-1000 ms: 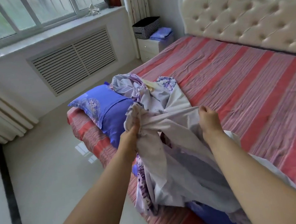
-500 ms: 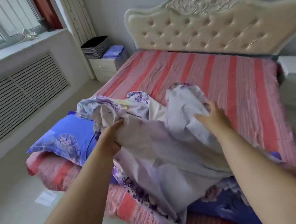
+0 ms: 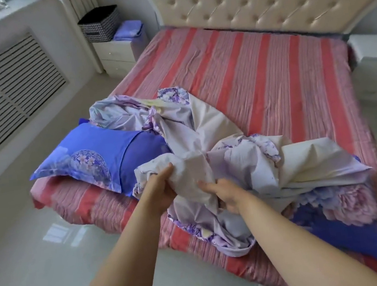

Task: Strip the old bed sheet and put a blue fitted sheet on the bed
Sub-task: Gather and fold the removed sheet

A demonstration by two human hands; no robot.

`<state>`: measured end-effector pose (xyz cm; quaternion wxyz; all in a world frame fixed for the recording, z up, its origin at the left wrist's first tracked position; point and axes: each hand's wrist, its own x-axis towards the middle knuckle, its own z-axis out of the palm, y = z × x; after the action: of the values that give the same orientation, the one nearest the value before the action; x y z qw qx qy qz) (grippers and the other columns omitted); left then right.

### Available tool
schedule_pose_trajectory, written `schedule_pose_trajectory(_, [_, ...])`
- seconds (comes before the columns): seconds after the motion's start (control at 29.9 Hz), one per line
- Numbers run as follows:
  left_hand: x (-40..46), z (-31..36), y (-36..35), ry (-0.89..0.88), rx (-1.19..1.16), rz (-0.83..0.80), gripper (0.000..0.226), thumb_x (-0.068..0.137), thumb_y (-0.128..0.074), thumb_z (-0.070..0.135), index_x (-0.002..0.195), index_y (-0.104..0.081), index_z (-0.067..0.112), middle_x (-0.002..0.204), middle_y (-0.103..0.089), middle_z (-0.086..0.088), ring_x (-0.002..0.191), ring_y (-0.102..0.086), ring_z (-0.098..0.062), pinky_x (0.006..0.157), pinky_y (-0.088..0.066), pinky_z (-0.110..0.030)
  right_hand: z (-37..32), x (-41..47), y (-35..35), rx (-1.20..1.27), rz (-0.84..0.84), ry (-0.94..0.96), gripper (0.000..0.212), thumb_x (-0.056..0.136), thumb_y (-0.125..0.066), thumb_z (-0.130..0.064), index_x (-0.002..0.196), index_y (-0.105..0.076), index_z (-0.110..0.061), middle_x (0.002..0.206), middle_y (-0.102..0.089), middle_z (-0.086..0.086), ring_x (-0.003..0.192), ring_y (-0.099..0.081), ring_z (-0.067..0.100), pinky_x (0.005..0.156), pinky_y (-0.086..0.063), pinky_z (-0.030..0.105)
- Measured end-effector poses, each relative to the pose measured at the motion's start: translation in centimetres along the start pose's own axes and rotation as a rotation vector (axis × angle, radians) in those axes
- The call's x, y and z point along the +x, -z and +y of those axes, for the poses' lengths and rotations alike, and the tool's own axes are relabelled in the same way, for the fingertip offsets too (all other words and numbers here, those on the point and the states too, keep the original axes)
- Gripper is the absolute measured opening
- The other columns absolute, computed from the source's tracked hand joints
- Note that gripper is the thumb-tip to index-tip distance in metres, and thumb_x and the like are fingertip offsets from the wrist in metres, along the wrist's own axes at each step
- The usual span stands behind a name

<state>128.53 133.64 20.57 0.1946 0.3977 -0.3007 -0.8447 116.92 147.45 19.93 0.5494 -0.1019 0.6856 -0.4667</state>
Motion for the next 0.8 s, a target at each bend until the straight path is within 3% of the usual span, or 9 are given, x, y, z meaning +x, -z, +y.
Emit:
schedule_pose_trajectory(0.07, [-0.2,0.5,1.3,-0.036,0.011,0.052,0.032,0.098,-0.049,0.023,0.125,-0.056,0.008,0.113,-0.065,-0.011,0.095,-0.065,-0.019,0.068,-0.057,-0.027,-0.8,-0.1,0.0,0.163,-0.021,0.053,0.032,0.080,-0.073,-0.033,0.094,-0.070,-0.004,0.094,-0.067,0.016,0.075,-0.061,0.026,0.063,-0.046,0.032])
schedule_pose_trajectory(0.13, [0.1,1.0,3.2,-0.010,0.019,0.286,0.028,0.094,-0.056,0.021,0.119,-0.057,0.009,0.100,-0.064,-0.008,0.081,-0.061,-0.017,0.058,-0.053,-0.022,-2.7,-0.4,0.0,0.225,-0.014,0.178,0.013,0.092,-0.060,-0.023,0.095,-0.069,-0.013,0.097,-0.066,0.010,0.084,-0.061,0.026,0.069,-0.049,0.034])
schedule_pose_trajectory(0.23, [0.3,1.6,5.6,0.050,0.195,0.638,0.041,0.083,-0.068,0.028,0.114,-0.055,0.005,0.098,-0.062,-0.013,0.074,-0.061,-0.025,0.048,-0.052,-0.027,-5.7,-2.0,-1.5,-0.038,-0.052,0.354,0.029,0.095,-0.050,-0.008,0.121,-0.059,-0.020,0.110,-0.063,0.002,0.096,-0.060,0.018,0.088,-0.050,0.031])
schedule_pose_trajectory(0.27, [0.2,1.9,5.7,0.047,0.246,0.639,0.048,0.081,-0.069,0.039,0.112,-0.056,0.006,0.102,-0.061,-0.015,0.080,-0.062,-0.029,0.049,-0.054,-0.032,-6.2,-2.5,-2.4,-0.217,-0.085,0.372,0.040,0.095,-0.048,-0.008,0.133,-0.050,-0.018,0.117,-0.059,0.000,0.097,-0.057,0.015,0.086,-0.048,0.024])
schedule_pose_trajectory(0.33, [-1.1,2.3,3.9,0.097,0.297,0.374,0.052,0.083,-0.058,0.060,0.096,-0.061,0.010,0.091,-0.064,-0.011,0.082,-0.062,-0.027,0.059,-0.053,-0.033,-6.1,-3.0,-4.7,-0.579,-0.183,0.369,0.048,0.096,-0.046,-0.010,0.142,-0.041,-0.022,0.126,-0.054,0.003,0.099,-0.054,0.013,0.074,-0.043,0.013])
schedule_pose_trajectory(0.43, [-2.7,2.2,1.7,0.263,0.423,0.066,0.038,0.090,-0.058,0.045,0.079,-0.063,0.009,0.060,-0.063,-0.007,0.055,-0.062,-0.017,0.054,-0.051,-0.026,-3.9,-3.1,-7.8,-0.757,-0.260,0.335,0.043,0.094,-0.047,-0.010,0.135,-0.048,-0.023,0.128,-0.058,0.005,0.114,-0.055,0.018,0.080,-0.040,0.020])
schedule_pose_trajectory(0.57, [-1.8,0.6,3.9,0.200,0.589,0.282,0.015,0.088,-0.051,-0.006,0.076,-0.058,-0.002,0.058,-0.057,-0.014,0.042,-0.059,-0.017,0.043,-0.051,-0.022,-1.2,-3.3,-8.4,-0.720,-0.286,0.310,0.045,0.091,-0.057,-0.020,0.135,-0.047,-0.021,0.128,-0.057,0.001,0.110,-0.056,0.015,0.085,-0.040,0.020])
schedule_pose_trajectory(0.67, [-0.7,0.6,5.2,0.158,0.309,0.478,0.010,0.089,-0.049,-0.003,0.091,-0.058,0.001,0.071,-0.053,-0.012,0.059,-0.055,-0.020,0.043,-0.050,-0.022,0.8,-2.5,-6.5,-0.811,-0.256,0.179,0.046,0.085,-0.063,-0.031,0.126,-0.043,-0.026,0.115,-0.057,0.001,0.093,-0.057,0.017,0.074,-0.046,0.027])
schedule_pose_trajectory(0.8, [0.1,1.0,6.4,0.156,0.223,0.651,0.012,0.094,-0.042,0.004,0.094,-0.051,0.012,0.086,-0.049,-0.006,0.088,-0.049,-0.017,0.064,-0.043,-0.028,2.1,-1.7,-3.6,-1.173,-0.466,-0.038,0.013,0.092,-0.057,-0.036,0.095,-0.056,-0.024,0.095,-0.060,0.000,0.084,-0.053,0.016,0.068,-0.040,0.024])
